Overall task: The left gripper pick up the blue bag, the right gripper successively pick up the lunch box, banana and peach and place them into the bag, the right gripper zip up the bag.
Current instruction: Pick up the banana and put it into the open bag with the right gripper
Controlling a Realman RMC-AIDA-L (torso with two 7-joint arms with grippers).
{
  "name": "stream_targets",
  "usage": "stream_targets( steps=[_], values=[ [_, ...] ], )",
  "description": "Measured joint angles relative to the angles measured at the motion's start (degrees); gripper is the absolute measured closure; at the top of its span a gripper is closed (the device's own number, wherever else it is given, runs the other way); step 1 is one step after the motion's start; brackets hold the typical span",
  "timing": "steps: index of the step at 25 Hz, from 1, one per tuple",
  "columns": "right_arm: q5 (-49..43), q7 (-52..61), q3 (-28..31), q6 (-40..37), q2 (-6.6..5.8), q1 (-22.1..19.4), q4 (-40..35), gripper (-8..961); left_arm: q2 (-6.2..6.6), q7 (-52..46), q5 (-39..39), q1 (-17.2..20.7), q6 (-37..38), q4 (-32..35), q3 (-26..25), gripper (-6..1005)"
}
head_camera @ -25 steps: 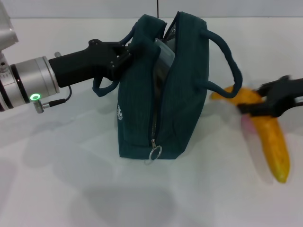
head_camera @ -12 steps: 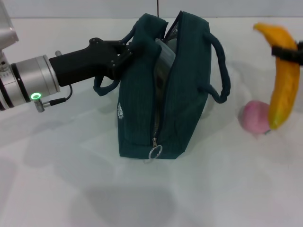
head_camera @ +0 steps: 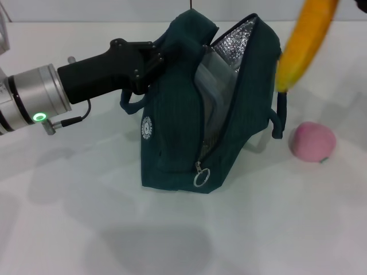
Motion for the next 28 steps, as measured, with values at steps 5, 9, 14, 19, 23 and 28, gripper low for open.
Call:
stream_targets(
  steps=[5, 9, 14, 19, 23, 28],
  values=[
    [2.5, -5.6, -4.0, -1.7, 0.31, 5.6, 6.5, 487, -0.09, 0.0, 0.1, -0.2, 0.0, 0.0, 0.0, 954],
    [3.9, -9.6, -11.0, 4.2, 0.37, 9.4, 8.8, 487, -0.15, 0.0, 0.2, -0.3, 0.0, 0.0, 0.0, 954],
    [5.3, -11.7, -19.2, 9.4, 0.36, 11.5, 9.3, 487, -0.23, 0.0, 0.3, -0.5, -0.1, 0.1, 0.0, 954],
    [9.2, -13.4, -24.3, 10.9, 0.34, 11.1, 10.5, 473, -0.22, 0.3, 0.2, -0.4, -0.2, 1.1, 0.0, 954],
    [12.8, -15.5, -27.0, 10.3, 0.32, 9.5, 11.3, 462, -0.12, 0.7, 0.1, -0.1, -0.2, 1.4, 0.0, 954],
    [14.2, -15.8, -27.4, 9.2, 0.32, 7.4, 11.2, 448, -0.10, 0.6, 0.2, 0.0, -0.3, 1.4, 0.0, 954]
  ],
)
